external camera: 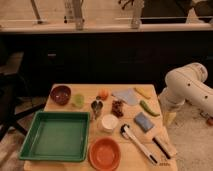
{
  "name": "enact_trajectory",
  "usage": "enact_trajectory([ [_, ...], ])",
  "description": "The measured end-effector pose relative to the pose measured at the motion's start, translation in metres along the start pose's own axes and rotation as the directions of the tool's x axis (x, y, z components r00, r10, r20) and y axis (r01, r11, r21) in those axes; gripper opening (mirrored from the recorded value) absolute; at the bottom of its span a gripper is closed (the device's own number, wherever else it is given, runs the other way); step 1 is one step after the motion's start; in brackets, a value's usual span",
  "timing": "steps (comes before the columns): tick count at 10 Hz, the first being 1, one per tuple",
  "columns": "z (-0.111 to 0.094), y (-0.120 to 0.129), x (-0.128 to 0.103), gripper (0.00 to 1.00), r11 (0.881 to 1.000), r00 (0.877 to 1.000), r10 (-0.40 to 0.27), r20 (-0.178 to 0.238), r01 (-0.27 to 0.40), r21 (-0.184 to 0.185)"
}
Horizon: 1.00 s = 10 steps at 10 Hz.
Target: Place towel in plastic cup
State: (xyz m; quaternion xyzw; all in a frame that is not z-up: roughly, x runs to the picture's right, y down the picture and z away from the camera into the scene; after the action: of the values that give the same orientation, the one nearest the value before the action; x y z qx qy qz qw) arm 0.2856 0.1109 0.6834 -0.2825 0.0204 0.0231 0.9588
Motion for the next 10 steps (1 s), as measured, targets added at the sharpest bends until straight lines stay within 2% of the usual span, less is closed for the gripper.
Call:
enact_trajectory([
  [3, 0.001, -0.001, -0.001, 0.80, 1.000, 1.000, -0.005, 0.000, 0.005, 0.008],
  [5, 0.002, -0.011, -0.011, 0.80, 0.996, 0.999, -0.041, 0.012, 0.040, 0.085],
  [7, 0.001, -0.019, -0.022, 0.80, 0.982, 0.994, -0.106, 0.040, 0.099, 0.159],
  [8, 0.001, -0.024, -0.029, 0.80, 0.975, 0.989, -0.141, 0.048, 0.130, 0.179],
  [10, 0.004, -0.036, -0.040, 0.80, 0.964, 0.977, -0.201, 0.065, 0.185, 0.192],
])
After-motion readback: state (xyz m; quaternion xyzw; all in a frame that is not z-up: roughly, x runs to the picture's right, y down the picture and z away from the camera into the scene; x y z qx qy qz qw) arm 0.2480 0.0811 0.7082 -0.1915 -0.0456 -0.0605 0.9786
